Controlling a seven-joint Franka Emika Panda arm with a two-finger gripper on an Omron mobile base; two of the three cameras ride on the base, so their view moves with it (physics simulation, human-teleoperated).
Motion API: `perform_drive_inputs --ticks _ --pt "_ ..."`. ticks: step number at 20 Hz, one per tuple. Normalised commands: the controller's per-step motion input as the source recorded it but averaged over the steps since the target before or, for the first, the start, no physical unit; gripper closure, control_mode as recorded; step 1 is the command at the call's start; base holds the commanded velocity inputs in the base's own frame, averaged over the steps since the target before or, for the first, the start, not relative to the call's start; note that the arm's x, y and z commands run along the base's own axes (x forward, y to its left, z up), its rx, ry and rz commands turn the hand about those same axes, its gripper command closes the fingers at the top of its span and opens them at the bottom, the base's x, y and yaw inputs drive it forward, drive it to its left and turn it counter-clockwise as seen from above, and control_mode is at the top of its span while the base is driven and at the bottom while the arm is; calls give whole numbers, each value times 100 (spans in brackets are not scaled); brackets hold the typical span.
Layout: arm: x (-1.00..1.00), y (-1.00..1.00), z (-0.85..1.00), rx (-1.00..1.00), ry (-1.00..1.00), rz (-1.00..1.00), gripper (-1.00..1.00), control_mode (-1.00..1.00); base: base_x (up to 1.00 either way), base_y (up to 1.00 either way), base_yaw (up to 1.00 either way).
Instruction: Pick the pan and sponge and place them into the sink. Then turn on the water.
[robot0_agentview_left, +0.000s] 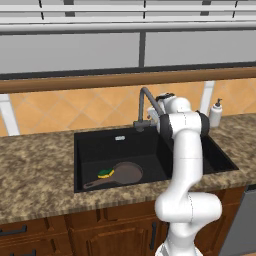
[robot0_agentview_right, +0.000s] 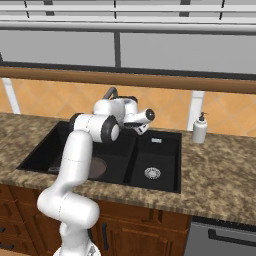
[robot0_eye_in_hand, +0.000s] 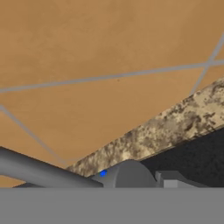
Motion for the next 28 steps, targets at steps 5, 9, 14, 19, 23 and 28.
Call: perform_drive_inputs --ticks 5,9,14,19,23,28 --pt "6 0 0 16 7 -10 100 -100 0 0 0" --pt "19 -1 0 24 18 -19 100 -100 0 0 0" --pt "18 -6 0 24 27 -18 100 -100 0 0 0" --pt "4 -14 0 29 19 -11 100 -100 0 0 0" --pt "0 -16 0 22 16 -9 100 -100 0 0 0" --pt "0 0 -2 0 2 -3 100 -100 0 0 0"
